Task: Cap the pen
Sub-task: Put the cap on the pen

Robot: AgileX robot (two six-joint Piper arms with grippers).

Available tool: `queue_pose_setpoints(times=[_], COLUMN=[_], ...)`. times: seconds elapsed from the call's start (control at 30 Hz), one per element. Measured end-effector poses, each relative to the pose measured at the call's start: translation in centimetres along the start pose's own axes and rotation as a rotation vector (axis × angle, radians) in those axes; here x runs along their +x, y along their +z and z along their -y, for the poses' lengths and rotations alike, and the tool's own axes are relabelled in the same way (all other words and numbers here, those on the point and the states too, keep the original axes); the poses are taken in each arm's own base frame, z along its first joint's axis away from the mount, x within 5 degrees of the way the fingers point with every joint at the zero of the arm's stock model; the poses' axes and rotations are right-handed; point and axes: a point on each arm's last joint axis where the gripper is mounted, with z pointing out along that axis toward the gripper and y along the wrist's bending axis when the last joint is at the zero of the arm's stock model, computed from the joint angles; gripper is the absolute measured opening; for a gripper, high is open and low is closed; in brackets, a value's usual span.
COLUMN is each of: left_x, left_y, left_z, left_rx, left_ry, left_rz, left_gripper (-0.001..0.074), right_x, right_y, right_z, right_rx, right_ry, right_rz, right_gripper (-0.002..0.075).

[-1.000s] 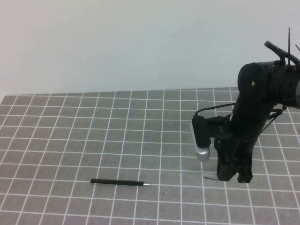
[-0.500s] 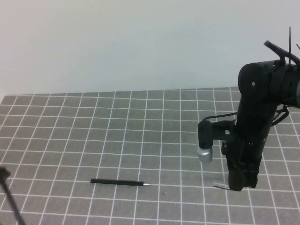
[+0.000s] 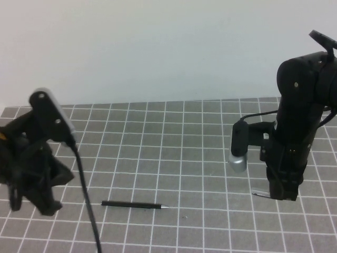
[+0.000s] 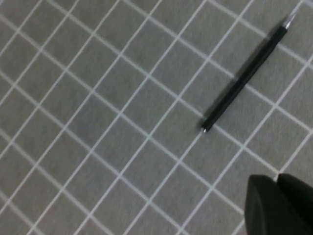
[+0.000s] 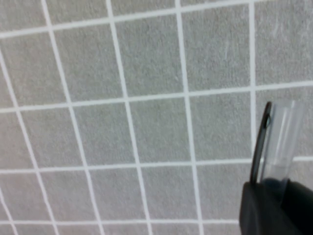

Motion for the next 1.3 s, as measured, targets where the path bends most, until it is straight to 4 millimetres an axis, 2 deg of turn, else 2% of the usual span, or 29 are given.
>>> queue_pose_setpoints(times=[0.1, 0.2, 0.33, 0.43, 0.6, 0.8, 0.93, 1.1, 1.3], left_x=[-0.2, 0.5, 0.7, 0.7, 1.2, 1.7, 1.9, 0.7, -1.0], left_y=[1.9, 3.7, 4.5, 5.0, 6.4, 8.7, 9.7, 10.6, 12.7], left_z=[-0.8, -1.2, -1.6, -1.9, -2.1, -2.2, -2.7, -2.8, -1.2], left_rx=[0.039, 0.073, 0.069, 0.059, 0.107, 0.179, 0.155, 0.081, 0.043], left_ry=[-0.015, -0.006, 0.050, 0.124, 0.319, 0.410, 0.483, 0.532, 0.630], left_rz=[-0.020, -0.084, -0.102, -0.098, -0.119, -0.119, -0.124, -0.093, -0.067], left_gripper=[0.0055, 0.0159, 0.0319, 0.0370, 0.0388, 0.0391, 0.0393, 0.0393, 0.0393], right_x=[-0.2, -0.4, -0.4, -0.4, -0.5, -0.5, -0.5, -0.5, -0.7], right_y=[0.0, 0.0, 0.0, 0.0, 0.0, 0.0, 0.0, -0.1, -0.2], right_z=[-0.1, -0.3, -0.3, -0.3, -0.3, -0.3, -0.3, -0.4, -0.5], right_rx=[-0.013, -0.028, -0.033, -0.035, -0.037, -0.038, -0.037, -0.042, -0.052], right_ry=[0.013, 0.024, 0.032, 0.042, 0.051, 0.048, 0.035, 0.034, 0.036], right_rz=[0.019, 0.038, 0.045, 0.046, 0.049, 0.050, 0.050, 0.059, 0.081], right_gripper=[0.0057, 0.0057, 0.0057, 0.0057, 0.0057, 0.0057, 0.0057, 0.0057, 0.0057])
